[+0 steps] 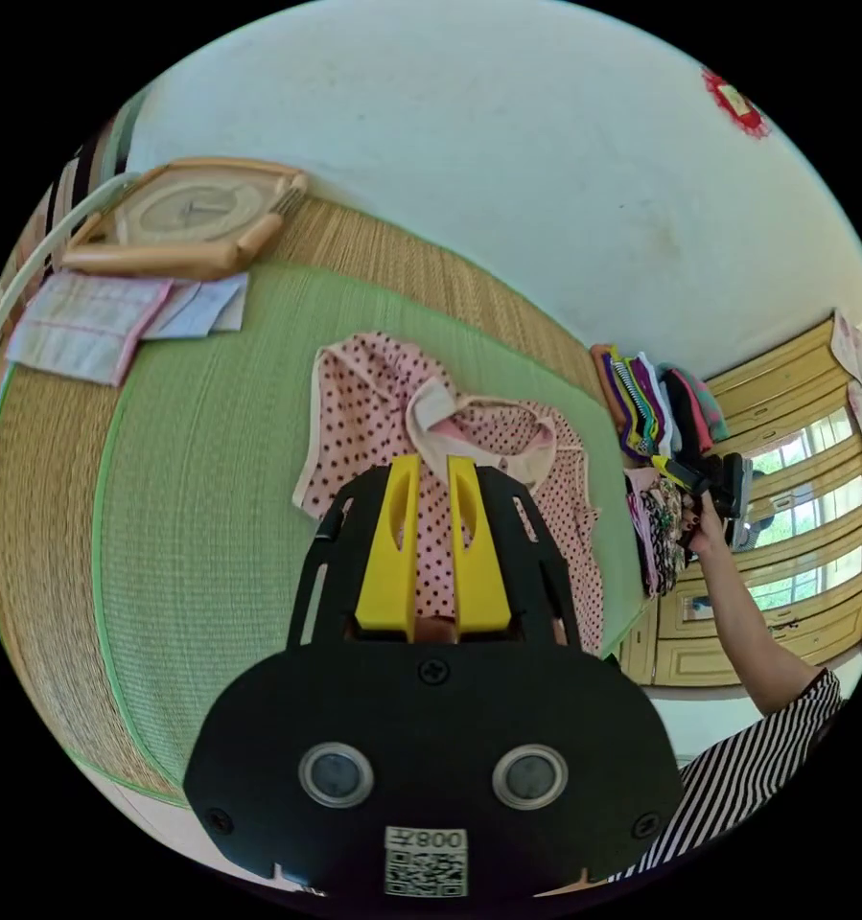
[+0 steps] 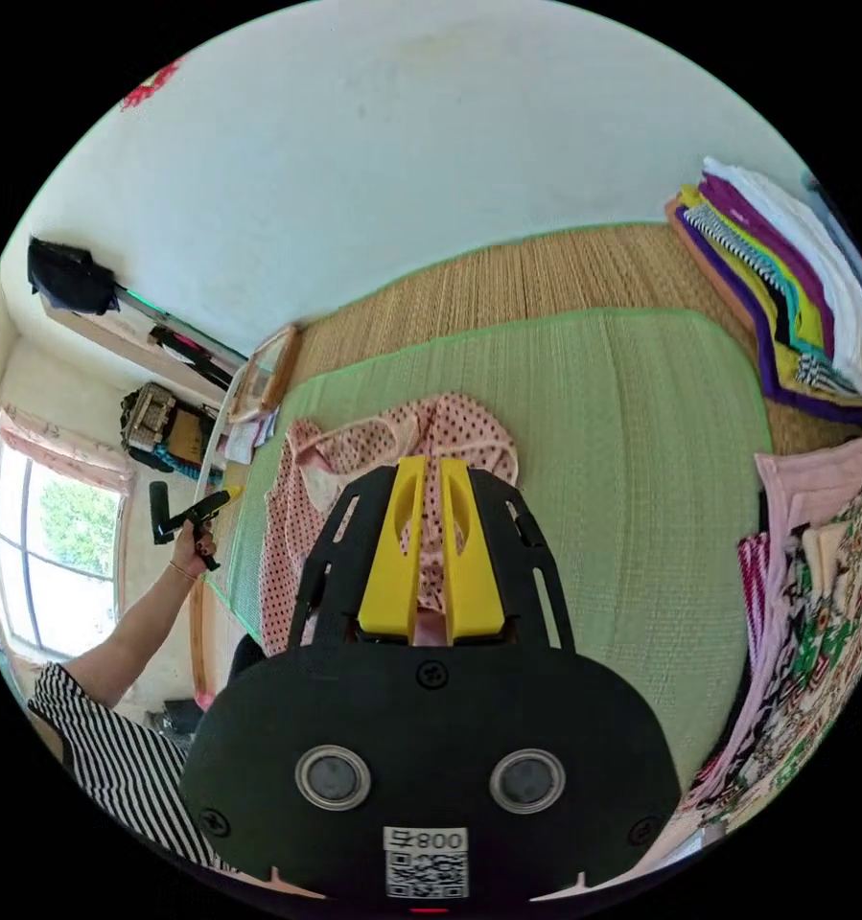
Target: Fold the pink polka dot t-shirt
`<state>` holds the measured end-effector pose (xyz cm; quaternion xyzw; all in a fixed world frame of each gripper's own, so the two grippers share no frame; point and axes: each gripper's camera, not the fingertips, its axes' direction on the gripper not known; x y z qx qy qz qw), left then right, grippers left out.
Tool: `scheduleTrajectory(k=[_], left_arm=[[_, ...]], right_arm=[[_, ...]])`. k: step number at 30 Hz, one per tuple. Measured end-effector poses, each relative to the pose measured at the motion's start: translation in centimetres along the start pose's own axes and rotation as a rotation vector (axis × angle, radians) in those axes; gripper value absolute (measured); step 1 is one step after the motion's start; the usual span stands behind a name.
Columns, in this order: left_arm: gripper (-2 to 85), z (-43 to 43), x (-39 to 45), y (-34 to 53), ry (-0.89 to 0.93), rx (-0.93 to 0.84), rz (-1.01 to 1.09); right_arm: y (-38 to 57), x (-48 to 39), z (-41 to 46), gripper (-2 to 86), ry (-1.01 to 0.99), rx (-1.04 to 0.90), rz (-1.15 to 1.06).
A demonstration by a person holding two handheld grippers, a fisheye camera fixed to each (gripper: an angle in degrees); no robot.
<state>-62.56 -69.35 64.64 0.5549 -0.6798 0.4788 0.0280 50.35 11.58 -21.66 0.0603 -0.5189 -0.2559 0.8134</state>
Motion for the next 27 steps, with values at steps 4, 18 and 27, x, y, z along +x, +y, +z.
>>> scheduleTrajectory(k=[4, 18, 27], left_arm=[[5.5, 1.5, -3.5, 1.5, 0.03, -0.068, -0.043], [5.1, 4.7, -3.6, -11.7, -0.033, -0.071, 0.052], [8.4, 10.2, -1.9, -25.5, -0.232, -0.075, 0.194]], right_arm=[[1.9, 3.3, 4.5, 3.3, -0.011, -0.117, 0.016], [-8.3, 3.4, 11.1, 3.3, 0.047, -0.146, -0.129], [-19.3, 1.1, 16.7, 7.4, 0.227, -0.123, -0.27]])
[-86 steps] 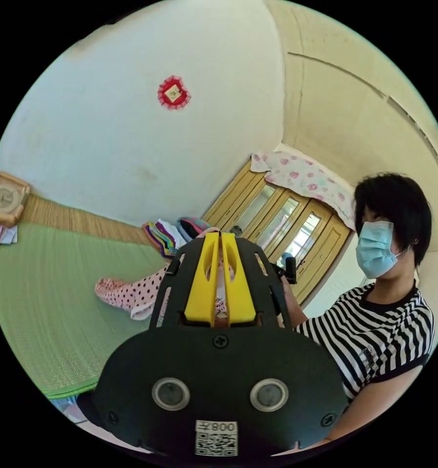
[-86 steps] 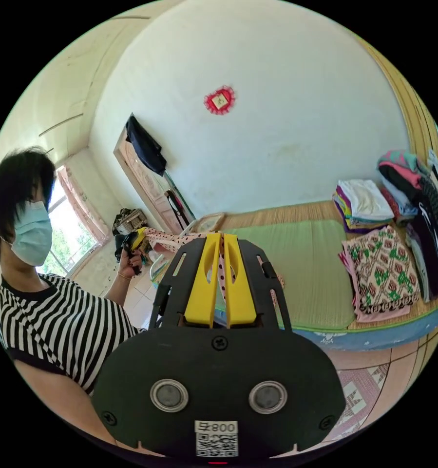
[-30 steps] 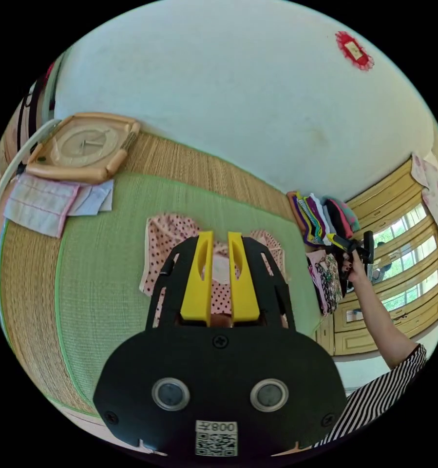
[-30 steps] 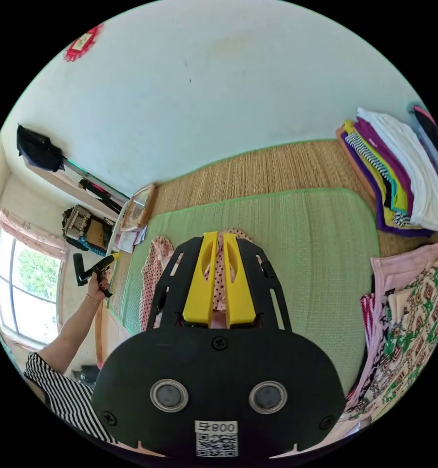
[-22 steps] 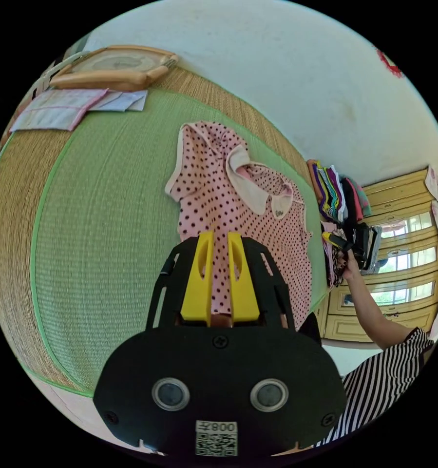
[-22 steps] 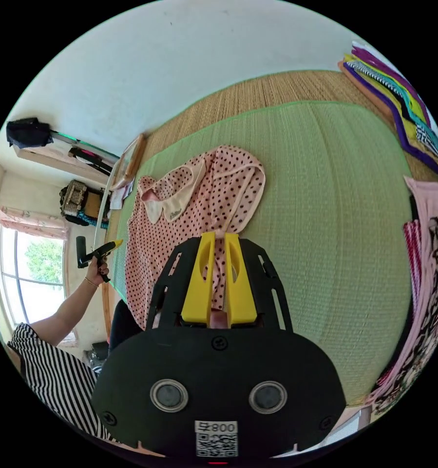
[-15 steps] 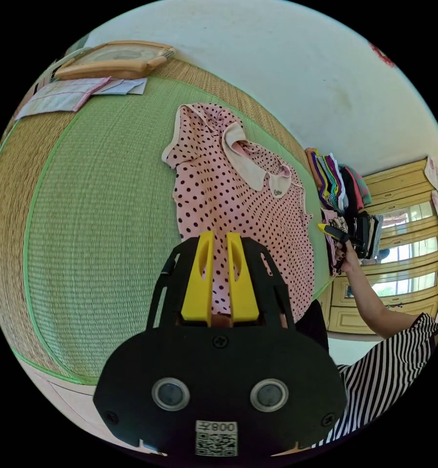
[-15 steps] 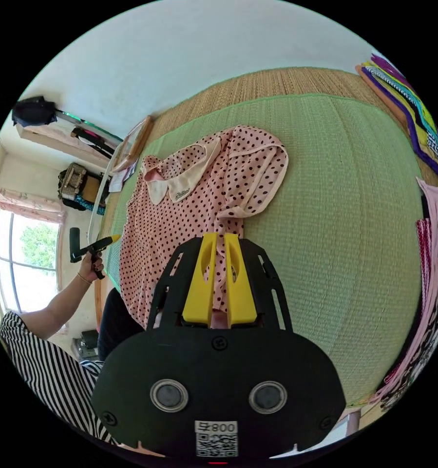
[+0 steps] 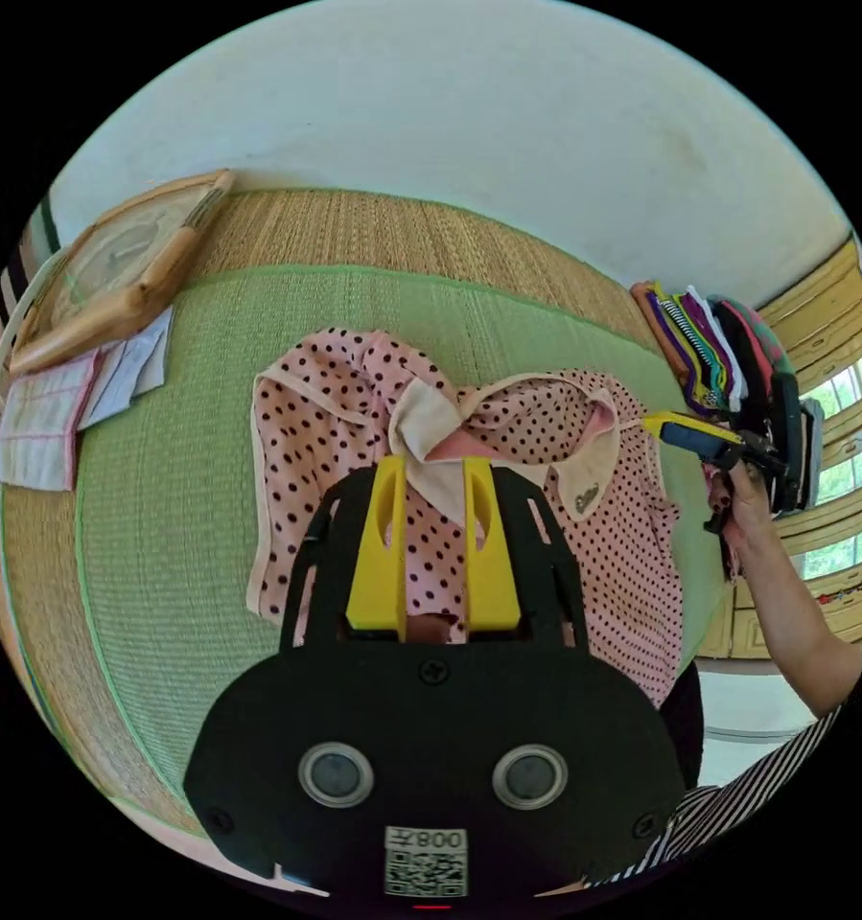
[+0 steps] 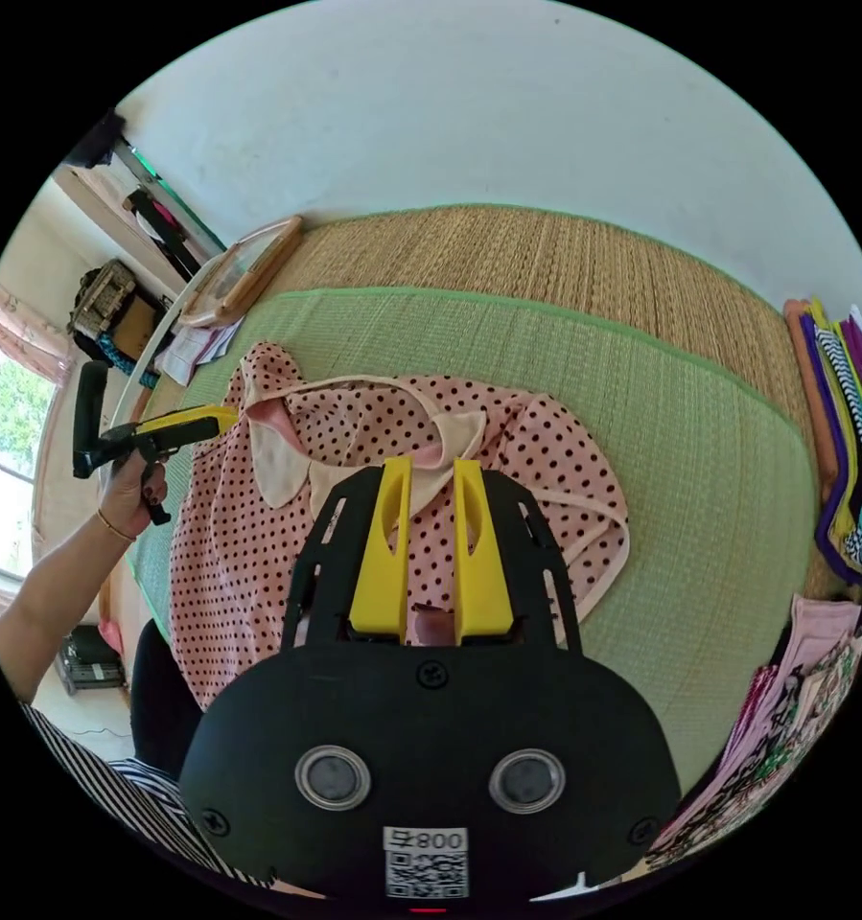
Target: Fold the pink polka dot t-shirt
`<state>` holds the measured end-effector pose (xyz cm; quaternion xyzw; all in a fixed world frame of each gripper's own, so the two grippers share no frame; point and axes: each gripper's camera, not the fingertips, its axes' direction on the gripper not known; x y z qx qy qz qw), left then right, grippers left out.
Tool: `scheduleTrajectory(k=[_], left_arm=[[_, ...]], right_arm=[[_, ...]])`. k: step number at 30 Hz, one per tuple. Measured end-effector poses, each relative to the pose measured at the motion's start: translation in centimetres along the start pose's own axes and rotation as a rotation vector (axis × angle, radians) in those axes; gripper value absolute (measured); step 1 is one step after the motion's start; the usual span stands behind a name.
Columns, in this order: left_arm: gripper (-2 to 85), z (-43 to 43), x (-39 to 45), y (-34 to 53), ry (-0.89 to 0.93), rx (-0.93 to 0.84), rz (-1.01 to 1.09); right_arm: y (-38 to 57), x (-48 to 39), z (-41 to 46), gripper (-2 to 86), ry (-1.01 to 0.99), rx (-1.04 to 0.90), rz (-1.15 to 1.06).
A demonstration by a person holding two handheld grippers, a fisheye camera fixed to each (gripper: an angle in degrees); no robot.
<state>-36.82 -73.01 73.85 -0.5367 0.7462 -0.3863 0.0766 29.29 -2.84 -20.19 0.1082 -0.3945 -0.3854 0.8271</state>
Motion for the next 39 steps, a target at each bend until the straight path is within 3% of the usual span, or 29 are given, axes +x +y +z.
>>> scheduleTrajectory(k=[6, 10, 14, 20, 25, 29, 32, 39], left_arm=[[3.3, 3.1, -0.2, -4.3, -0.19, -0.08, 0.065], [2.4, 0.6, -1.2, -5.3, -0.017, 0.022, 0.066], [2.7, -2.4, -2.4, -8.3, 0.112, 0.161, 0.048], [6.8, 2.0, -4.5, -12.5, 0.147, 0.015, -0.028], [8.0, -1.4, -6.7, -8.9, 0.274, 0.127, 0.032], [6.0, -2.4, -10.4, -5.3, 0.058, 0.127, -0.021], [3.4, -0.3, -13.0, -4.5, -0.093, 0.014, -0.09], [1.1, -1.3, -15.0, -5.6, -0.172, 0.034, -0.066]], right_arm=[[-4.1, 1.1, 4.7, 2.5, 0.103, -0.113, -0.041], [-4.7, 2.9, 3.2, 1.0, 0.041, -0.039, 0.002], [-5.9, 5.9, -1.6, 1.2, -0.179, 0.144, 0.058], [-9.1, 8.5, 0.8, 6.0, -0.269, 0.024, 0.092], [-5.5, 12.1, -2.5, 5.6, -0.278, 0.132, 0.116], [-2.1, 14.7, -1.8, 2.4, -0.155, 0.089, 0.148], [-1.3, 15.8, 0.8, 0.5, -0.027, -0.014, 0.173], [-0.2, 19.9, -0.5, -0.5, 0.032, 0.025, 0.245]])
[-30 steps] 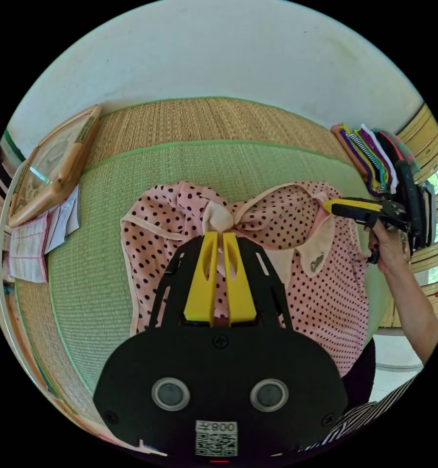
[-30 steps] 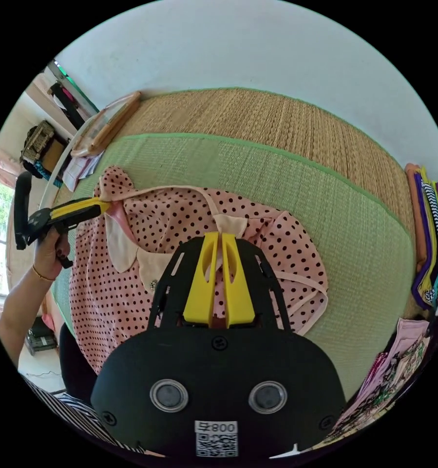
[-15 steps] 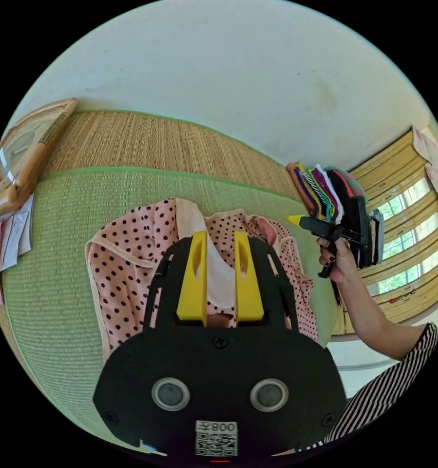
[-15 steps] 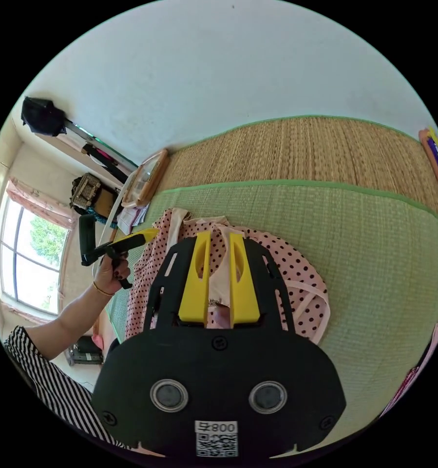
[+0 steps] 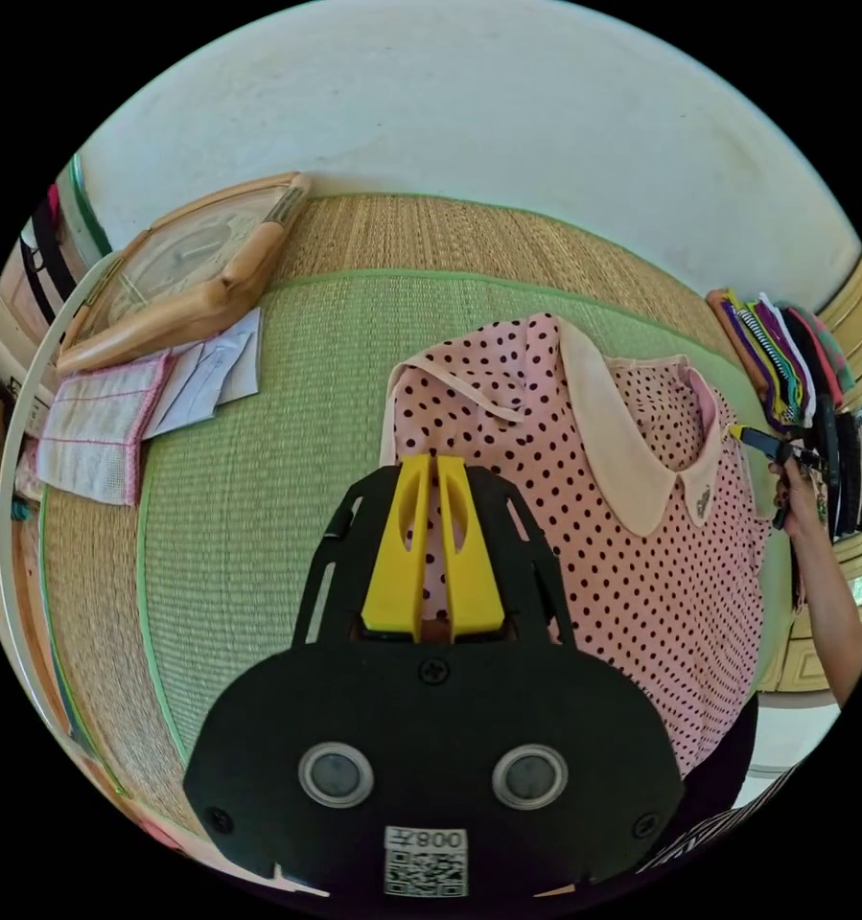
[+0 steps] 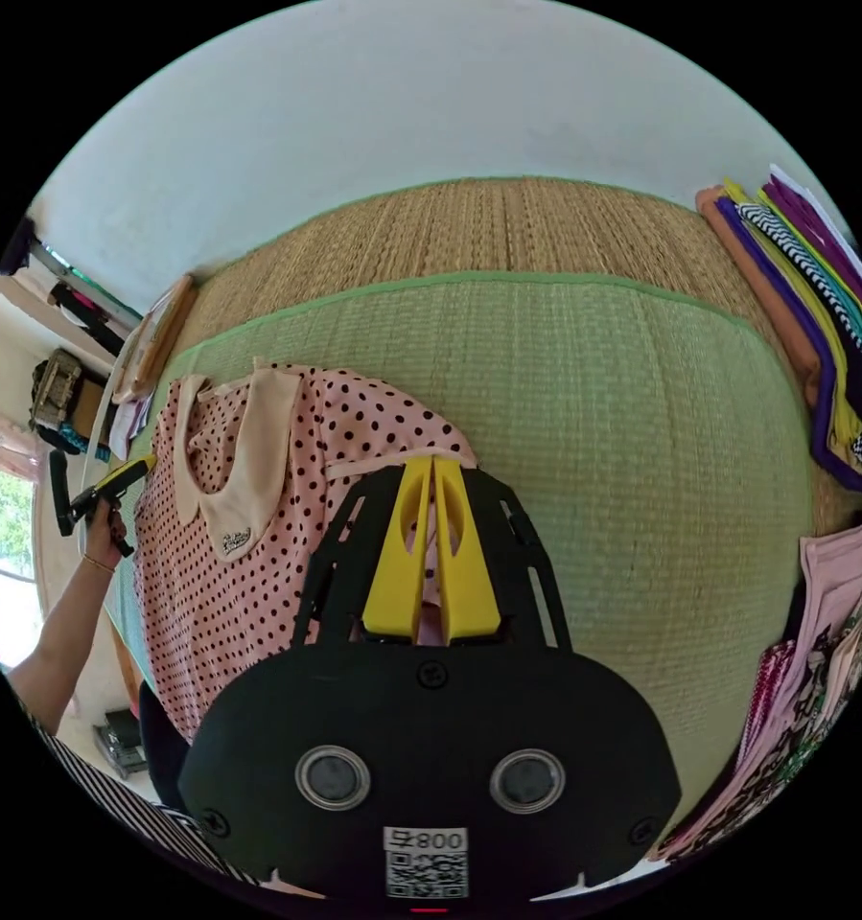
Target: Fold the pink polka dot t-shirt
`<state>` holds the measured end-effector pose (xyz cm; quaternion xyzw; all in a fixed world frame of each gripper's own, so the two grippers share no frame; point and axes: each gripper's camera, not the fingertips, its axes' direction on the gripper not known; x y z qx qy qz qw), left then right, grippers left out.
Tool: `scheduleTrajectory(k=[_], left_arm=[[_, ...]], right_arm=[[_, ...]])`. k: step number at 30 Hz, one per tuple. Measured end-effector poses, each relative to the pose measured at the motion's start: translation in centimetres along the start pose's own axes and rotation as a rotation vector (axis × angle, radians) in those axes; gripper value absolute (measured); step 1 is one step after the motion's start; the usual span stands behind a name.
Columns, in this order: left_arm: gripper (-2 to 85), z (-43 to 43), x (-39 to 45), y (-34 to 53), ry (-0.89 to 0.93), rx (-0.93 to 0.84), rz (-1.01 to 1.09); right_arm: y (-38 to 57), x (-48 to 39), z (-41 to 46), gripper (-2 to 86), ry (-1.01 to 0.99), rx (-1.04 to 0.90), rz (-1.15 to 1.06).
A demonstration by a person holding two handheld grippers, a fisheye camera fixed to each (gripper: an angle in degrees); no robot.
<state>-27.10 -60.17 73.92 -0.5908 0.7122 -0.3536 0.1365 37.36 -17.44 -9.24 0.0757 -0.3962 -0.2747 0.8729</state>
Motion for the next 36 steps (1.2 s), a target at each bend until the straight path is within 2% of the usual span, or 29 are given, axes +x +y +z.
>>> scheduleTrajectory(k=[4, 9, 16, 22, 26, 30, 34, 36], left_arm=[[0.5, -1.0, -0.2, 0.3, -0.018, 0.023, -0.036], [0.3, -3.4, 2.0, 0.5, 0.088, 0.105, 0.069], [0.3, -0.1, 1.0, -3.2, 0.038, -0.006, 0.007], [0.1, -0.8, -1.0, -3.0, 0.041, 0.029, 0.001], [0.1, -2.8, -2.2, -0.7, 0.038, 0.055, -0.067], [0.1, -6.9, -3.3, 4.1, 0.171, 0.114, -0.063], [0.2, -8.5, -3.7, 8.5, 0.127, 0.098, -0.061], [0.2, -7.5, -4.2, 10.0, 0.084, 0.022, -0.069]], right_arm=[[0.5, 1.6, -0.9, -0.5, 0.007, 0.012, 0.042], [1.9, -1.4, -3.1, -0.4, -0.05, 0.11, -0.034], [-0.2, -3.7, 0.9, -0.4, 0.032, -0.02, -0.085], [1.8, -0.5, -0.3, -0.2, -0.023, 0.042, 0.01], [3.6, -0.5, -1.3, 0.0, -0.037, 0.07, 0.032], [8.3, -2.2, -4.6, 0.0, -0.105, 0.136, -0.058], [14.3, -3.4, -6.2, 0.0, -0.116, 0.114, -0.115], [17.3, -3.7, -5.6, -0.1, -0.086, 0.067, -0.126]])
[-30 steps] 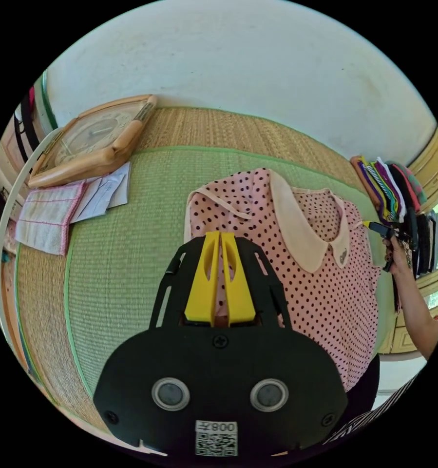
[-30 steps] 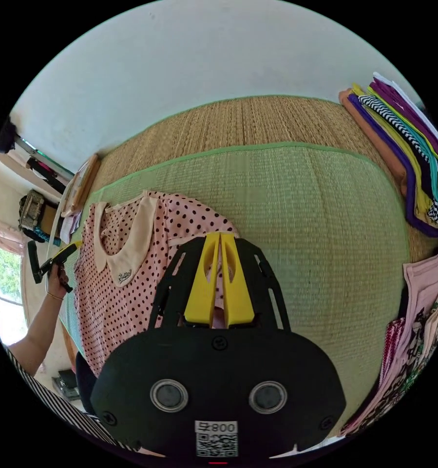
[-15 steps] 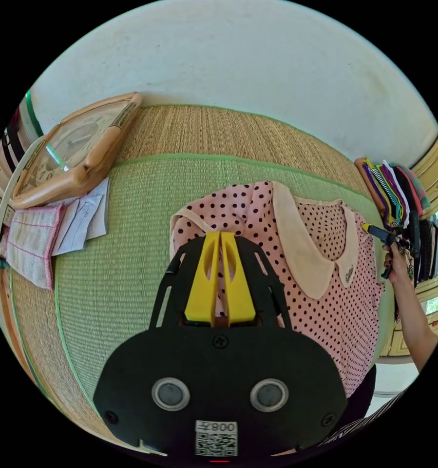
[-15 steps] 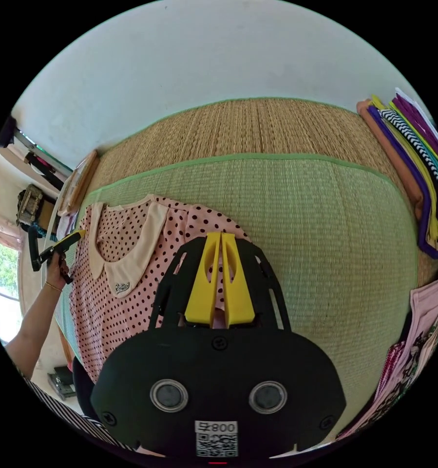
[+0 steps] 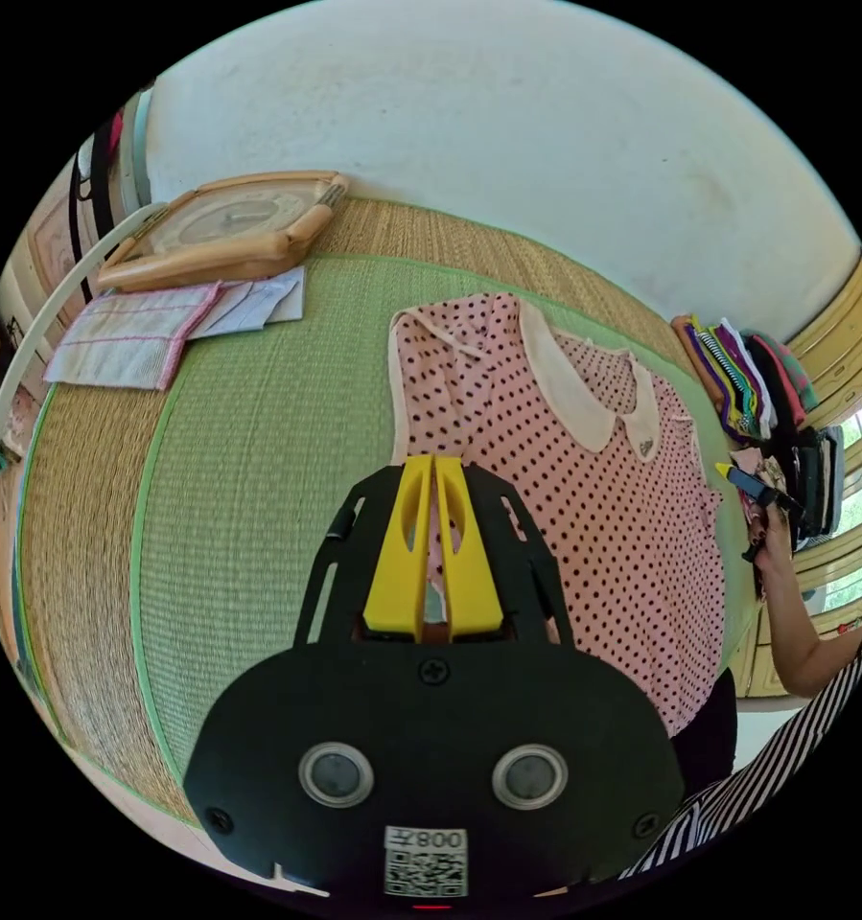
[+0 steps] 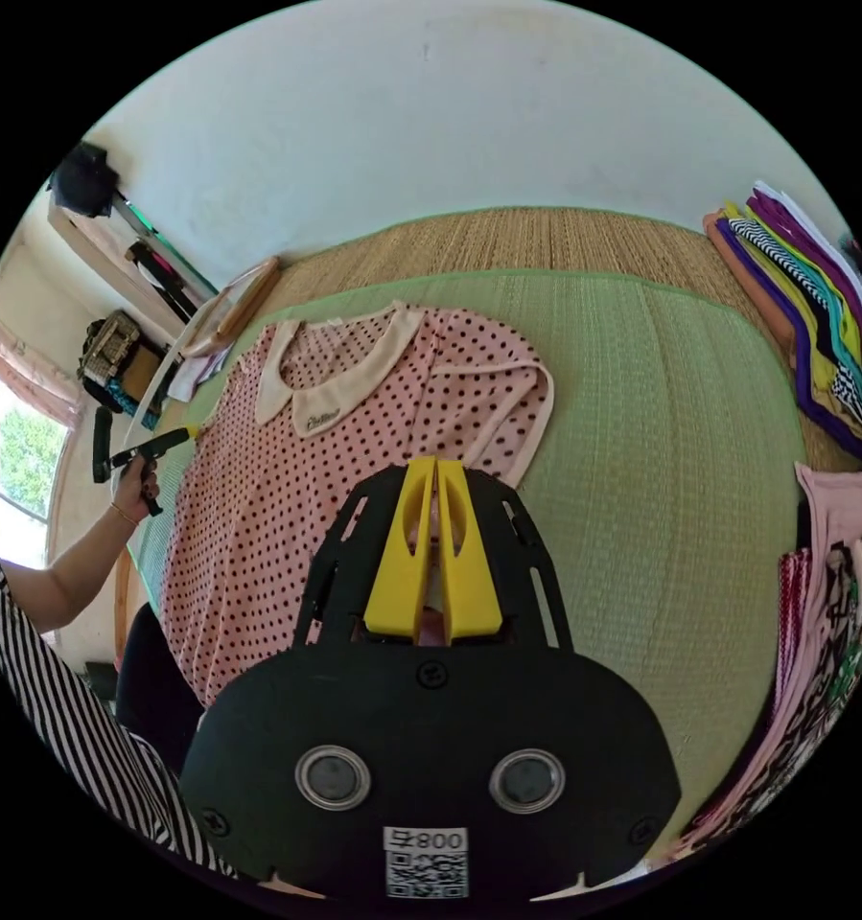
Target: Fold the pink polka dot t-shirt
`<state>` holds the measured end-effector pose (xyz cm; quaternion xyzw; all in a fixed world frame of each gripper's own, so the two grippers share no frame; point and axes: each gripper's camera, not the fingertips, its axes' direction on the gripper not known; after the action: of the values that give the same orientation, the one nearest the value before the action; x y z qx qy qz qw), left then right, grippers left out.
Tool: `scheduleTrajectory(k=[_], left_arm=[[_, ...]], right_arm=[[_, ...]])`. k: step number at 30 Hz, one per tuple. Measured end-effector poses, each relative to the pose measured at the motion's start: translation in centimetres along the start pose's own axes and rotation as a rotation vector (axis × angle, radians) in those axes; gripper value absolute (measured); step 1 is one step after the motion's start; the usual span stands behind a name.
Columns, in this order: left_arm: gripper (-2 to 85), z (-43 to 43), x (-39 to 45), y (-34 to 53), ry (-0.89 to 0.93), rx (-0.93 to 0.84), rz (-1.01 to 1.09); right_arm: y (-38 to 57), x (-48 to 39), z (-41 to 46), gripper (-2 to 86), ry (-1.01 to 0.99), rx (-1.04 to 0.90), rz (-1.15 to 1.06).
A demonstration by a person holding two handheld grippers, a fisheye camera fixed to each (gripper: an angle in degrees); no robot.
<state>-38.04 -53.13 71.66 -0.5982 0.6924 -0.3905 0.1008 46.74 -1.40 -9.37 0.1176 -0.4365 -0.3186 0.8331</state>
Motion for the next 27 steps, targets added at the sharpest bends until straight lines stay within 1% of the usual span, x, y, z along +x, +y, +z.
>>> scheduleTrajectory(k=[1, 3, 4, 7, 10, 13, 14, 17, 20, 21, 24, 25, 27], left_arm=[[0.2, 0.4, -0.2, 0.2, -0.008, -0.023, -0.003], [0.2, 0.6, -0.6, 0.9, -0.003, -0.006, -0.015], [0.2, 0.6, -0.7, 0.9, 0.001, -0.007, -0.021], [0.2, 0.4, -1.0, 0.8, 0.012, -0.007, -0.064], [0.1, 0.2, -0.8, 0.5, -0.02, -0.008, -0.057], [0.1, -0.6, -1.2, 1.0, 0.004, 0.007, -0.114], [0.1, -1.1, -1.2, 1.4, 0.014, 0.025, -0.126], [0.1, -2.0, -0.9, 2.3, 0.039, 0.059, -0.117], [0.1, -0.6, -0.7, 2.6, -0.025, -0.007, -0.086], [0.1, -0.7, -0.6, 2.9, -0.026, 0.019, -0.07], [0.1, -1.0, -0.8, 3.3, -0.005, 0.014, -0.106], [0.1, -1.2, -0.7, 3.4, -0.01, 0.019, -0.105], [0.1, -1.8, -0.1, 3.9, -0.007, 0.035, -0.091]], right_arm=[[0.5, -0.1, 0.5, -0.1, 0.02, -0.027, -0.003], [1.9, 0.5, 2.4, -0.3, 0.074, -0.123, 0.021], [2.2, 0.6, 2.3, -0.3, 0.062, -0.097, 0.019], [2.4, 1.0, 2.4, -0.3, 0.112, -0.09, 0.015], [2.0, 2.1, 2.5, -0.3, 0.106, -0.081, 0.052], [2.0, 3.0, 2.3, -0.2, 0.093, -0.066, 0.098], [2.2, 2.8, 2.2, -0.2, 0.121, -0.063, 0.103], [3.0, 0.9, 1.2, 0.0, 0.109, -0.022, 0.067], [3.8, -1.9, 0.4, 0.0, 0.119, 0.034, 0.02], [4.0, -2.8, 0.6, 0.0, 0.116, 0.045, 0.006], [4.5, -4.1, 2.2, 0.0, 0.075, 0.001, -0.025], [4.6, -4.2, 2.8, 0.0, 0.089, -0.015, -0.03], [5.1, -4.2, 5.0, 0.0, 0.199, -0.085, -0.044]])
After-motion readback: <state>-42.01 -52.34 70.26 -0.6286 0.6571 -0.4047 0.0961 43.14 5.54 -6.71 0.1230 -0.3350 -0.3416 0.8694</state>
